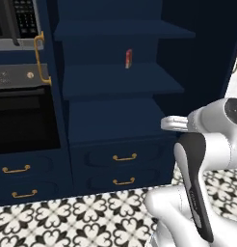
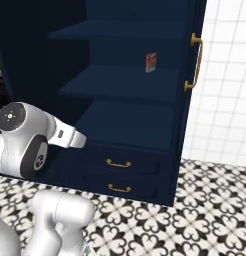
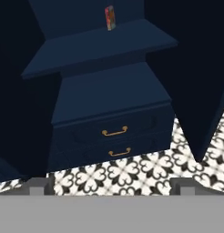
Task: Pick the jam and place it on the digital scale for weighing, and close the cabinet.
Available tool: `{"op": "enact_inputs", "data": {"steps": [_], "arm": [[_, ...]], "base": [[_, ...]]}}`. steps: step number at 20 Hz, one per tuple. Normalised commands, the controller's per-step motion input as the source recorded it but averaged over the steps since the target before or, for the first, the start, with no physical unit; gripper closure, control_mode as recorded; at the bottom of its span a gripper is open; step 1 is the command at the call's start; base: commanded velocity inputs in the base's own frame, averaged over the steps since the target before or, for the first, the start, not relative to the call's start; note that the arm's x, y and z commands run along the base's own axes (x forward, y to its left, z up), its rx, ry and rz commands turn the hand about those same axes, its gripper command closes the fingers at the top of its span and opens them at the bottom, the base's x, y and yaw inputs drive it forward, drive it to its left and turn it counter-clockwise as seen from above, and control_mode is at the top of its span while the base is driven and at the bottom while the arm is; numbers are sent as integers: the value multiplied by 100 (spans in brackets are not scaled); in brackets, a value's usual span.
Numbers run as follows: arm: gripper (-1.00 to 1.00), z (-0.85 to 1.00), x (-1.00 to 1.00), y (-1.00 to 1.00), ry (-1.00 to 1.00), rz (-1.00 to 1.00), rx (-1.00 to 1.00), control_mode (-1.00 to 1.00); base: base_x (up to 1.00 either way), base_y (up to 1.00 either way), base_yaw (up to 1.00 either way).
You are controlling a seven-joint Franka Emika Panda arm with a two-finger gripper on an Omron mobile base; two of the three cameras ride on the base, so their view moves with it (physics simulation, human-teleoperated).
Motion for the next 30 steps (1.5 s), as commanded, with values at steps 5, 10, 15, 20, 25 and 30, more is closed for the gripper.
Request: {"op": "enact_inputs", "data": {"steps": [5,10,15,20,25,30], "arm": [[-100,0,0,0,0,0,0,100],[-100,0,0,0,0,0,0,100],[-100,0,0,0,0,0,0,100],[-100,0,0,0,0,0,0,100],[-100,0,0,0,0,0,0,100],[-100,0,0,0,0,0,0,100]], "base": [[59,0,-1],[15,0,0],[44,2,0],[11,0,0],[20,0,0],[33,0,0]]}}
